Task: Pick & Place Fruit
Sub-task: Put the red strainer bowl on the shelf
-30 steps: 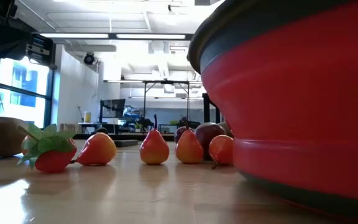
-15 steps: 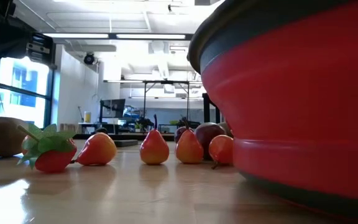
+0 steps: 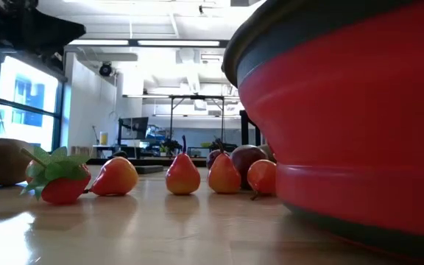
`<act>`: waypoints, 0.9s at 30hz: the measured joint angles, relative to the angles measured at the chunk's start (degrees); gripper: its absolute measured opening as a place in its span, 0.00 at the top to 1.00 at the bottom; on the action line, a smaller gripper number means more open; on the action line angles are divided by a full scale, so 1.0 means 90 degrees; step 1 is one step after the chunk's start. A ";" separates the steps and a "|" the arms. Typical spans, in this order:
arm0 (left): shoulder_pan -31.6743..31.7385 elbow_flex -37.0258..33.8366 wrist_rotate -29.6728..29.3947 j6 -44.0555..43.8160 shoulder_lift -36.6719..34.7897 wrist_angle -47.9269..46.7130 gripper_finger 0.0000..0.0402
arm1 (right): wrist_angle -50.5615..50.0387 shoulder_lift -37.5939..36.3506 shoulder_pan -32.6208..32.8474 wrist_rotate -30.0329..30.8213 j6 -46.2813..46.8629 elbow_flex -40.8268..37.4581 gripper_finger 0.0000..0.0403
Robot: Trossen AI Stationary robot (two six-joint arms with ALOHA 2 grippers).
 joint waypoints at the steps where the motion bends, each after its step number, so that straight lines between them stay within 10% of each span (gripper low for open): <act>1: -0.0002 0.0000 0.0003 -0.0013 0.0000 -0.0002 1.00 | 0.0018 0.0000 0.0007 0.0013 0.0011 0.0000 0.99; 27: 0.0000 0.0019 -0.0297 0.1136 0.0180 0.0744 1.00 | 0.0522 0.0743 0.0010 -0.0034 -0.0504 0.0480 0.99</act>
